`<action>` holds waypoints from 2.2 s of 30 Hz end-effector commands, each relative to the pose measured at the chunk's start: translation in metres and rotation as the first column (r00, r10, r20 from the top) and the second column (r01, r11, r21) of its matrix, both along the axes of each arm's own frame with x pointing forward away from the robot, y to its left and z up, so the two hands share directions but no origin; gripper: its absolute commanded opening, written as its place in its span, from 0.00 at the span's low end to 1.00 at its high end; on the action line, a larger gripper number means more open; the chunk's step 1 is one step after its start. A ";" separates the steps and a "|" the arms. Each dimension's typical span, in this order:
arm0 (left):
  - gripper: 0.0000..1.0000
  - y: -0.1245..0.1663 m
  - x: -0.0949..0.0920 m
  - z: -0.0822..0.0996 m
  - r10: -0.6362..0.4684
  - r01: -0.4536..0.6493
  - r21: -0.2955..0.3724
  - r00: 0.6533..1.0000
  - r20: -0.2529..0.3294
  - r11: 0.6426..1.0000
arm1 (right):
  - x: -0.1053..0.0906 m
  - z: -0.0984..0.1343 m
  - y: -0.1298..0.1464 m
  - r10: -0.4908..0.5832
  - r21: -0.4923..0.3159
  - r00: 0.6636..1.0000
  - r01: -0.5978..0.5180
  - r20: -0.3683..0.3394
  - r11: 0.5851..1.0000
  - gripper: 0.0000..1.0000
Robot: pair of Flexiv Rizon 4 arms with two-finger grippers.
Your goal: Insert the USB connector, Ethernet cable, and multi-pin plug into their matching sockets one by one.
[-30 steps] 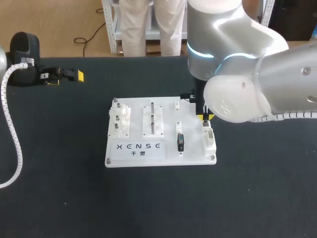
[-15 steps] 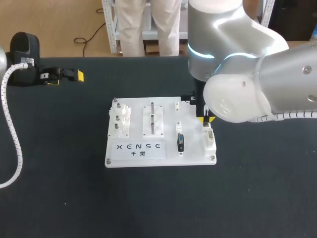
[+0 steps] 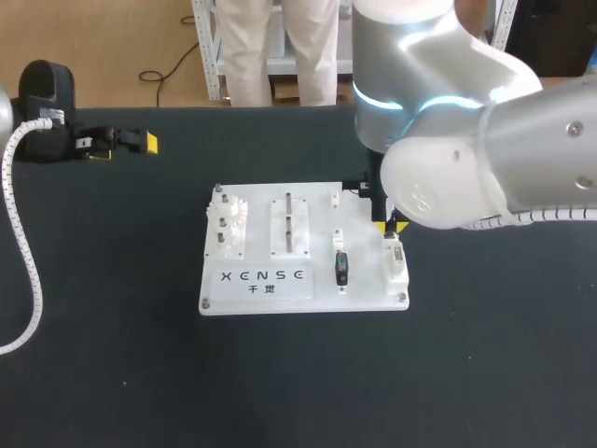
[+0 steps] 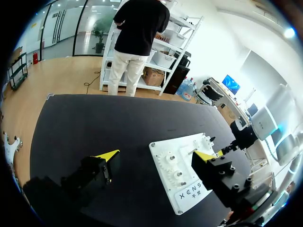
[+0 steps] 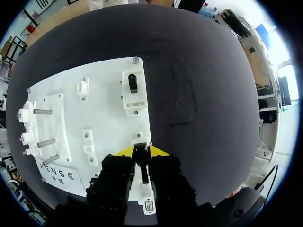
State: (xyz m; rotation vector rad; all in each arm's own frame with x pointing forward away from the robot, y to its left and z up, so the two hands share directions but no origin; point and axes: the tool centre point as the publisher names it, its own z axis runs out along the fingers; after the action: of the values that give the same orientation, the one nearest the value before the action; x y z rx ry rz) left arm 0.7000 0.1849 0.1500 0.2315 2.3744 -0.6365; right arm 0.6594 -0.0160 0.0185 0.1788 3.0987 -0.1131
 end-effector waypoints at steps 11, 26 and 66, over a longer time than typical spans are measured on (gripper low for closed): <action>1.00 0.000 0.000 0.000 0.000 0.000 0.000 1.000 0.000 1.000 | 0.009 -0.007 -0.010 -0.035 0.064 0.997 0.039 -0.065 0.997 0.00; 1.00 0.000 0.000 0.000 0.000 0.000 0.000 1.000 0.000 1.000 | 0.008 -0.003 -0.004 0.000 0.049 0.998 0.003 -0.060 0.999 1.00; 1.00 0.000 0.000 0.000 0.000 0.000 0.000 1.000 0.000 1.000 | -0.049 0.036 0.090 0.220 0.076 0.975 -0.218 -0.027 0.973 1.00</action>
State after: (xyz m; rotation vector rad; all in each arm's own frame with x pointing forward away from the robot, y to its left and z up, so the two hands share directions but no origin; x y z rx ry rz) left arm 0.7000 0.1849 0.1500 0.2316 2.3744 -0.6365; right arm 0.6133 0.0690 0.0581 -0.1594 3.1294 0.0095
